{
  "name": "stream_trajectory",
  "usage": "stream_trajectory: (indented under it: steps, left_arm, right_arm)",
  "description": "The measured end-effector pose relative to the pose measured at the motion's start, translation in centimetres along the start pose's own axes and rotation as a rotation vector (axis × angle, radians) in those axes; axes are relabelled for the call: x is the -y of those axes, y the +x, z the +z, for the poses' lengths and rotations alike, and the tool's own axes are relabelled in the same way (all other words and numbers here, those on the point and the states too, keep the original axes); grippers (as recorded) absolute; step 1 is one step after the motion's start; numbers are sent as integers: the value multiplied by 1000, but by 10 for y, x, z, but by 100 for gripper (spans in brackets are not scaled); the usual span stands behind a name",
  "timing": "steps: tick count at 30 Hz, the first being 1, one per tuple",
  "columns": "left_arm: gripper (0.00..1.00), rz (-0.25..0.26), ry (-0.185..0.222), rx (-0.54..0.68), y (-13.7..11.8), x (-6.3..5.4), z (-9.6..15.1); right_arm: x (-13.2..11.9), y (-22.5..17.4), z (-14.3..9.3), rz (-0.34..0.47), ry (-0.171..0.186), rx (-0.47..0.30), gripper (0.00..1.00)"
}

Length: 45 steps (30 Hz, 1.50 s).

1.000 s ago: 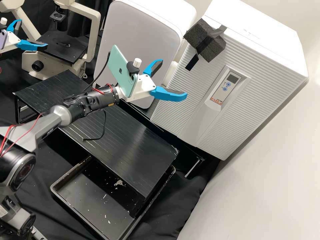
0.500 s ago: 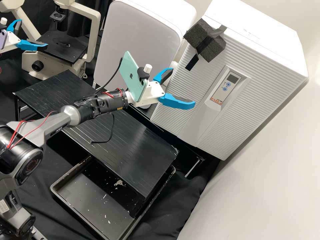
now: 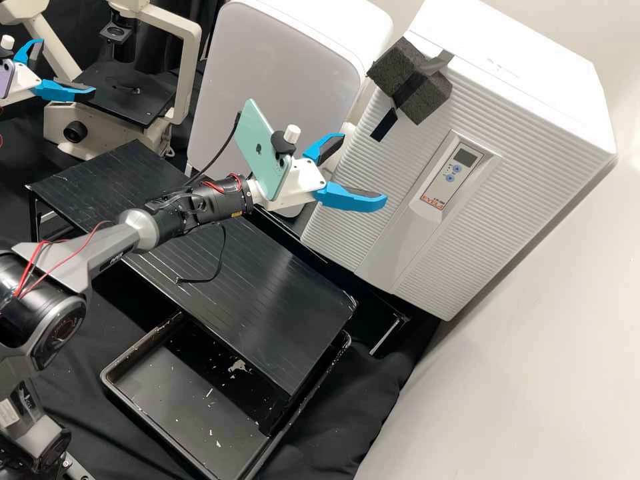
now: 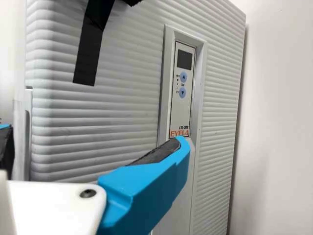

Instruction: Open the incubator door

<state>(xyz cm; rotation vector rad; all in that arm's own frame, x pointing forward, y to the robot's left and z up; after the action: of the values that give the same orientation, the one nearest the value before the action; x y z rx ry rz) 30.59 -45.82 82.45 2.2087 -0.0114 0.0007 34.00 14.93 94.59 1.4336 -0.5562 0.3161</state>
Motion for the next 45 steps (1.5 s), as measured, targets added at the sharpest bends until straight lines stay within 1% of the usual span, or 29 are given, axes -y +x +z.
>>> stream_trajectory:
  steps: [16, 26, 45]
  left_arm:
    - [100, 0, 0, 0, 0, 0, 0]
    - [100, 0, 0, 0, 0, 0, 0]
    - [100, 0, 0, 0, 0, 0, 0]
  right_arm:
    - [1, -1, 0, -4, 7, 4, 0]
    - [3, -2, -3, -19, 9, -4, 0]
    - [5, -2, -3, -33, 8, -7, 0]
